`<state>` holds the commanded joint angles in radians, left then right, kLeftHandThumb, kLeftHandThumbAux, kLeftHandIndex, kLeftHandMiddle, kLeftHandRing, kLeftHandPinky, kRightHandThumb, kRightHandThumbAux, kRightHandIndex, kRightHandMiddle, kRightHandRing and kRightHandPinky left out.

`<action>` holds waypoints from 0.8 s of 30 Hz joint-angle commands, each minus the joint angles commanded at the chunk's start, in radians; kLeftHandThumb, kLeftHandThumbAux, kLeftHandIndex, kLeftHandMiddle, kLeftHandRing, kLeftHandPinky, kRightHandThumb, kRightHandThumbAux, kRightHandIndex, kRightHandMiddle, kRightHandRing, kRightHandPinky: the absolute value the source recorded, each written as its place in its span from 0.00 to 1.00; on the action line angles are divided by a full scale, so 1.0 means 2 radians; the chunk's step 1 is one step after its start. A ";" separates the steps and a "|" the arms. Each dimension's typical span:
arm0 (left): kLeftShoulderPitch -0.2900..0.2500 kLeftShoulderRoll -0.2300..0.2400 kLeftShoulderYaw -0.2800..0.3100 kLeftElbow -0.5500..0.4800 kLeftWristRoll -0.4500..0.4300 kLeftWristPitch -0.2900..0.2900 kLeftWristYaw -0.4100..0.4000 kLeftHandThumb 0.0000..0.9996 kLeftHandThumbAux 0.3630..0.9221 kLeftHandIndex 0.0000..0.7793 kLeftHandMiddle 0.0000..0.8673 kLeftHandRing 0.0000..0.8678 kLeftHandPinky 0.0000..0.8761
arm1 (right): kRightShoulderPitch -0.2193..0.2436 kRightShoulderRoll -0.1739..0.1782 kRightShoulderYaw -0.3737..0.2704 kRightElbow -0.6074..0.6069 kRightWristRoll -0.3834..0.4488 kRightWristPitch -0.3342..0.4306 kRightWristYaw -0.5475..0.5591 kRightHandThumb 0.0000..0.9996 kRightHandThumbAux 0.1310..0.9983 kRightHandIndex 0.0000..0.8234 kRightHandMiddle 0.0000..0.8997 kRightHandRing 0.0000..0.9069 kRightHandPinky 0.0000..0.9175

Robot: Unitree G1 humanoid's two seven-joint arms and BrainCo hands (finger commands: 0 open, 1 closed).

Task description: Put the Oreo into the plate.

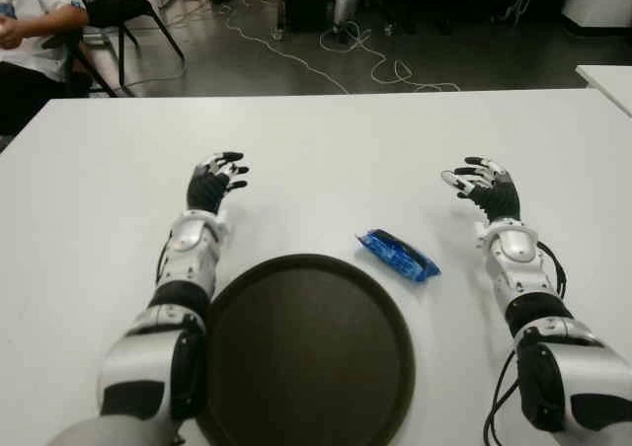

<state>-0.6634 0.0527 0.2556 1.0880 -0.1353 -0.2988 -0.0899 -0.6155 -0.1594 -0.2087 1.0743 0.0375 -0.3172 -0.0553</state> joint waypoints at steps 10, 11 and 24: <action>0.011 -0.001 -0.007 -0.011 0.004 -0.009 0.006 0.68 0.63 0.52 0.34 0.40 0.47 | 0.016 0.003 0.000 -0.020 0.009 0.003 0.004 0.00 0.69 0.35 0.42 0.47 0.50; 0.011 -0.001 -0.008 -0.011 0.004 -0.010 0.006 0.68 0.63 0.53 0.34 0.40 0.47 | 0.016 0.003 0.001 -0.021 0.009 0.004 0.003 0.00 0.69 0.35 0.43 0.47 0.50; 0.014 -0.001 -0.012 0.001 0.003 -0.026 0.001 0.68 0.63 0.53 0.36 0.40 0.50 | 0.014 -0.004 0.010 0.000 -0.001 0.012 0.001 0.00 0.72 0.35 0.43 0.47 0.49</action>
<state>-0.6361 0.0512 0.2308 1.0904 -0.1292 -0.3517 -0.0872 -0.5873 -0.1670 -0.1885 1.0750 0.0355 -0.2928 -0.0539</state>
